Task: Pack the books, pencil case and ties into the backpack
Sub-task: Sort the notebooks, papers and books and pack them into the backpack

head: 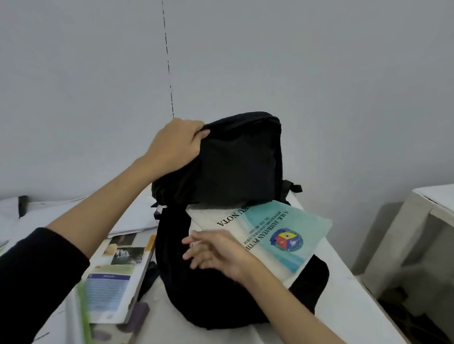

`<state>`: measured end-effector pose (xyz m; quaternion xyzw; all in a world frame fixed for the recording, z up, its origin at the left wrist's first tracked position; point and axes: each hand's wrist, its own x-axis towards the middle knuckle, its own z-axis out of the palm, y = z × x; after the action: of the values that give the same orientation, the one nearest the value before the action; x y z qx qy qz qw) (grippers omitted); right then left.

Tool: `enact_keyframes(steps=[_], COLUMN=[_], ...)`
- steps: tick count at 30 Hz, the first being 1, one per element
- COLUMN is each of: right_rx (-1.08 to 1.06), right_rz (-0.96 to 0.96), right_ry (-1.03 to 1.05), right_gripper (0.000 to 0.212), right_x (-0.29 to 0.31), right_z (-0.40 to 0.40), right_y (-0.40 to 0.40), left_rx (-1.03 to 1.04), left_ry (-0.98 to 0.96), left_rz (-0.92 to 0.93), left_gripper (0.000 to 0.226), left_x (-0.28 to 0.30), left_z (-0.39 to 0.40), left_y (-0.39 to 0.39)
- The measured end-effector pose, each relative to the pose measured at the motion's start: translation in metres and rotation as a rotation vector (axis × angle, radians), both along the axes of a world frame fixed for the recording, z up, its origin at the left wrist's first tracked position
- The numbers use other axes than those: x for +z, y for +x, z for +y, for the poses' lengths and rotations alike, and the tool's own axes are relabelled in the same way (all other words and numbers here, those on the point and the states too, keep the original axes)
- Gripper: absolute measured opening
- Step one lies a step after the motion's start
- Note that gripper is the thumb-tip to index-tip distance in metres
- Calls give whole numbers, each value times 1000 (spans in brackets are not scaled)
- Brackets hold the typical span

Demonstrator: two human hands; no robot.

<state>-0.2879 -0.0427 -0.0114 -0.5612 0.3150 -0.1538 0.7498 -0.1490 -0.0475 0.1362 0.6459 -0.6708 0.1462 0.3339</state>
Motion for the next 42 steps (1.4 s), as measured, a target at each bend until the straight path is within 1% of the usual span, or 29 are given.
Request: enact_keyframes(steps=[1,2,3,4,5,6,7,9,10,11,13,16,18,20,22,23,24,26,28,31,34,36,38,39,40,41,42], right_rx=[-46,-91,-114,-83,5,147,302,539,592,611,614,671,661,603,500,433,368,276,239,226,191,175,201,198,150,45,-107], right_rz=[25,94,212,367,533,714,887,1183,1271,1304,1284,1290,1251,1119,942,891,897,1001,1061,1060,1017,963,915,890,869,866,892], right_ry=[-153,-342,-582,-842,-1033,-1134,-1159,-1125,-1116,-1110,-1081,-1045,-1013,-938,-844,-850,-907,-1065,-1122,-1127,-1181,-1180,-1133,-1096,-1075,-1083,-1109], right_gripper=[15,17,27,37,44,50,56,69,73,74,76,91,95,89,83,83,85,89,87,80,73,81,91,91,86,79,73], right_x=[6,11,17,22,25,29,30,32,32,30,27,23,20,19,18,15,11,-2,-13,-14,-10,-3,7,13,19,23,27], right_z=[-7,-17,-29,-43,-56,-66,-73,-77,-74,-71,-67,-66,-65,-63,-58,-54,-49,-39,-33,-34,-32,-30,-33,-36,-42,-50,-59], right_y=[-6,-15,-27,-41,-55,-70,-84,-105,-111,-115,-121,-125,-127,-130,-127,-121,-113,-95,-82,-79,-80,-82,-88,-93,-100,-110,-120], left_rx=[1,3,4,1,-1,0,0,-11,-21,-32,-49,-68,-83,-89,-96,-98,-101,-108,-112,-107,-112,-114,-117,-120,-125,-129,-131], left_ry=[-3,-8,-10,-11,-9,-8,-9,-15,-15,-13,-8,8,15,11,2,-2,-2,3,5,1,2,-1,4,6,8,8,7], left_rz=[-8,-17,-24,-28,-31,-36,-43,-56,-60,-62,-67,-68,-68,-73,-76,-75,-74,-78,-85,-88,-82,-76,-67,-63,-63,-64,-67], left_gripper=[41,42,43,44,44,43,42,37,35,34,34,33,33,34,34,34,33,33,33,33,34,35,35,35,35,35,35], left_x=[0,-1,-1,-2,-2,-2,-2,-2,-1,-2,-3,-5,-5,-6,-5,-4,-4,-4,-5,-6,-7,-6,-6,-7,-7,-7,-8], left_z=[2,3,4,4,3,2,1,-2,-4,-5,-8,-9,-9,-9,-11,-12,-13,-14,-15,-14,-12,-12,-12,-13,-13,-14,-14], left_y=[2,3,4,4,4,3,2,0,-1,-2,-3,-2,-1,-1,-1,-1,-3,-6,-8,-7,-5,-4,-4,-4,-4,-4,-4])
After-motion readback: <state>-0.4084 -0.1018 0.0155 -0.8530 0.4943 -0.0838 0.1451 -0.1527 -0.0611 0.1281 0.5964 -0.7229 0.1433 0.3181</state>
